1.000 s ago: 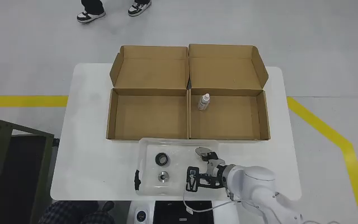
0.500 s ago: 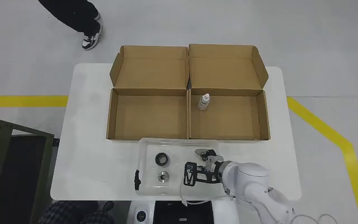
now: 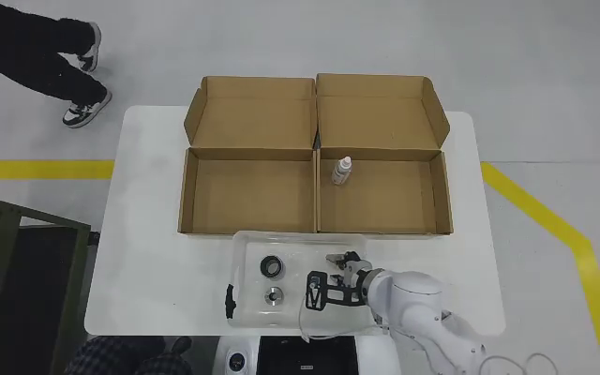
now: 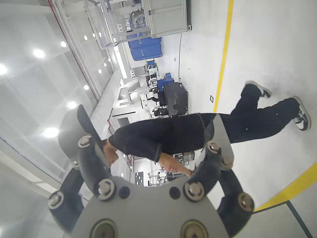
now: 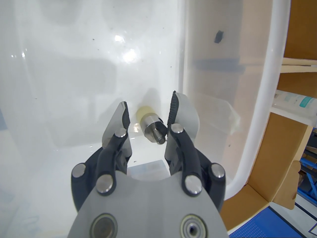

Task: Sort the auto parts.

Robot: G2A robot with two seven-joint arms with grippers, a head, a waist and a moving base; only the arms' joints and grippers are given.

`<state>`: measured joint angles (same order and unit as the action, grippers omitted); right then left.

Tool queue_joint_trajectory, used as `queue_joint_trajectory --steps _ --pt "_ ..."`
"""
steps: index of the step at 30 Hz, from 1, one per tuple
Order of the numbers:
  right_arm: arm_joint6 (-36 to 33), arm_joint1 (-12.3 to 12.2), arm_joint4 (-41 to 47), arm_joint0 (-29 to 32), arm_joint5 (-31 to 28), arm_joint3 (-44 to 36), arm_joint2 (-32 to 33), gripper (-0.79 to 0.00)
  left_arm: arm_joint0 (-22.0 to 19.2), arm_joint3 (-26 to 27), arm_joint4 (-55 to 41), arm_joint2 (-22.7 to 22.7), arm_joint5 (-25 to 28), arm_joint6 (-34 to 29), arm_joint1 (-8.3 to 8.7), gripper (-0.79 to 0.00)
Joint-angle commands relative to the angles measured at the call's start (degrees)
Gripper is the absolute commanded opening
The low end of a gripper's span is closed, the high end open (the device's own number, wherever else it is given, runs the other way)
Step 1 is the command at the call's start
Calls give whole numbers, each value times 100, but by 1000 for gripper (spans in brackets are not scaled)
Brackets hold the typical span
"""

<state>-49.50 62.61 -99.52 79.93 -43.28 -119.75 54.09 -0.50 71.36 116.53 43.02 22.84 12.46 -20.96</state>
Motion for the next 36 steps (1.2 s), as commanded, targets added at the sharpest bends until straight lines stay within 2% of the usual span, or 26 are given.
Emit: queue_joint_trajectory --steps 1,6,9,23,26,27,30,36 --pt "-35 5 -6 -2 -1 -9 -25 -529 0 0 0 0 0 0 0 0" --pt "-86 13 14 -9 7 -30 -48 -640 0 0 0 0 0 0 0 0" --pt "-96 19 48 -20 13 -23 -55 -785 0 0 0 0 0 0 0 0" --pt "219 -5 260 146 44 -373 62 -785 0 0 0 0 0 0 0 0" --pt "375 -36 337 293 -30 -571 138 -677 0 0 0 0 0 0 0 0" --pt "432 -48 366 346 -62 -624 166 -603 0 0 0 0 0 0 0 0" --pt "532 -84 459 481 -174 -733 273 -520 0 0 0 0 0 0 0 0" --pt "767 -132 797 613 -372 -724 444 -502 0 0 0 0 0 0 0 0"
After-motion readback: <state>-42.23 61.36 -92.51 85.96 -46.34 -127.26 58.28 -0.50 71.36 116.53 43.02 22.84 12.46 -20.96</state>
